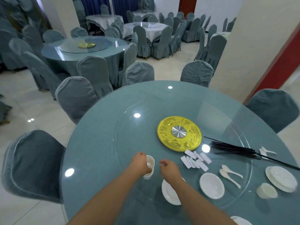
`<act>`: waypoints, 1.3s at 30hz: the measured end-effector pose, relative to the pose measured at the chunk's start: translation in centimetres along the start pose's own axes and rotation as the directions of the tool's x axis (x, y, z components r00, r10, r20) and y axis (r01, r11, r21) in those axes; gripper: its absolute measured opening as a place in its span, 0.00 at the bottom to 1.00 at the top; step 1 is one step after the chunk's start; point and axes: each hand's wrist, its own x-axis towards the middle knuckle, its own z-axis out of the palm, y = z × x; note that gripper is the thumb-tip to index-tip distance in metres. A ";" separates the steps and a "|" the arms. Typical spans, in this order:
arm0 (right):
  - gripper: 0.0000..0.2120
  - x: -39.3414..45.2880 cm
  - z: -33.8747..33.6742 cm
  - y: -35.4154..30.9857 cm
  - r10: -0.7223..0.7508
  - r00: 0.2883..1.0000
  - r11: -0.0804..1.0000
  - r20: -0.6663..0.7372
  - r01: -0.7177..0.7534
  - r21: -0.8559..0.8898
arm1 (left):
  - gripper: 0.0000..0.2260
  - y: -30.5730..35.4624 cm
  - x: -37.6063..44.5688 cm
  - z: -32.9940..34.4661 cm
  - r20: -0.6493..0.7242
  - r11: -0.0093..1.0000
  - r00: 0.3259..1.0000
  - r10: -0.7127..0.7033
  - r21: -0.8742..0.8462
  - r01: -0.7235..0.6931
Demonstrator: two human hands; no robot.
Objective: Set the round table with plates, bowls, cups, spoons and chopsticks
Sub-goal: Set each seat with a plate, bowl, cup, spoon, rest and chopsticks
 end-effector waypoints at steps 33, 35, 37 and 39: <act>0.10 -9.4 -14.9 21.7 0.321 0.907 0.932 -0.273 -0.250 0.264 | 0.12 21.3 -9.7 13.2 0.258 0.897 0.924 0.280 -0.413 -0.157; 0.09 -10.2 -14.0 23.4 0.351 0.897 0.918 -0.267 -0.274 0.286 | 0.10 21.1 -10.3 14.7 0.301 0.903 0.913 0.274 -0.407 -0.137; 0.09 -10.8 -13.2 25.1 0.376 0.890 0.906 -0.257 -0.294 0.305 | 0.09 21.2 -10.8 16.3 0.325 0.910 0.907 0.267 -0.395 -0.127; 0.10 -10.9 -12.4 26.3 0.392 0.889 0.901 -0.239 -0.318 0.295 | 0.09 20.9 -11.2 17.6 0.335 0.916 0.908 0.250 -0.386 -0.109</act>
